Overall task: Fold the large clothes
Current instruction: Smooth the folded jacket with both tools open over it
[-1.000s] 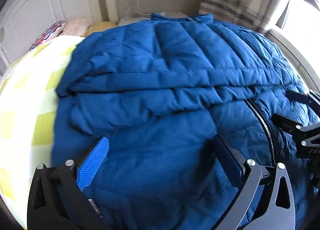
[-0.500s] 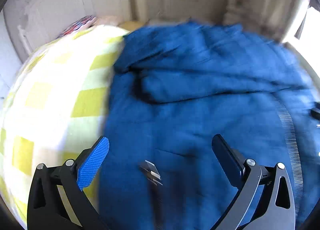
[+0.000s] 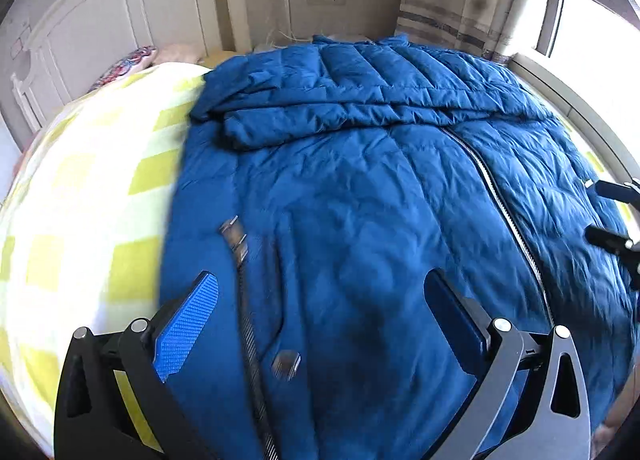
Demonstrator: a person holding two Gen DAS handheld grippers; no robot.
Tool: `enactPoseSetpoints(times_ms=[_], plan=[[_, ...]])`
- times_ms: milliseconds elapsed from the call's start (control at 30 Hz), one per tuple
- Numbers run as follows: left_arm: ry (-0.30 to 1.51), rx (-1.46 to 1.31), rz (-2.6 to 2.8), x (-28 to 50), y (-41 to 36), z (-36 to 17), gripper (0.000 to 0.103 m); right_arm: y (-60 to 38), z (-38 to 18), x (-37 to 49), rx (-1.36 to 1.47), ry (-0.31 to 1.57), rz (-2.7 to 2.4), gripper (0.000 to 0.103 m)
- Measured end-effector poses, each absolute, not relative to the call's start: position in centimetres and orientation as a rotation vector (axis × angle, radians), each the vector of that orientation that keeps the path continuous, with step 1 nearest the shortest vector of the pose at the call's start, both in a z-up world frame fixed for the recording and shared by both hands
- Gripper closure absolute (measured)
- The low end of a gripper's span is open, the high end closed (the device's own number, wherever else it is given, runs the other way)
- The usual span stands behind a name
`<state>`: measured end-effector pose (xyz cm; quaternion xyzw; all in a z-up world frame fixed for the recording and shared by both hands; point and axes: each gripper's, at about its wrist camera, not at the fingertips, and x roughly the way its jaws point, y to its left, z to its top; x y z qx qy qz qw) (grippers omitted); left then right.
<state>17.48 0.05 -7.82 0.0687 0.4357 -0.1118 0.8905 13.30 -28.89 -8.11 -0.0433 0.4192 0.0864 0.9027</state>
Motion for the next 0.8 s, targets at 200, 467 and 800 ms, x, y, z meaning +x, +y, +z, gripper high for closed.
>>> enactPoseSetpoints(times_ms=[200,467,800], plan=[[0.950,0.154,-0.142,15.8,2.0,-9.3,0.004,-30.9,-10.7,11.3,-0.070,0.925,0.106,0.003],[0.890,0.260,-0.312,7.5,-2.5,-9.0,0.004,-24.8,-9.3,5.8,-0.154,0.840,0.276,0.003],[0.792,0.177,-0.227,5.2,1.8,-8.5,0.004,-28.2,-9.9,2.9,-0.101,0.789,0.211,0.003]])
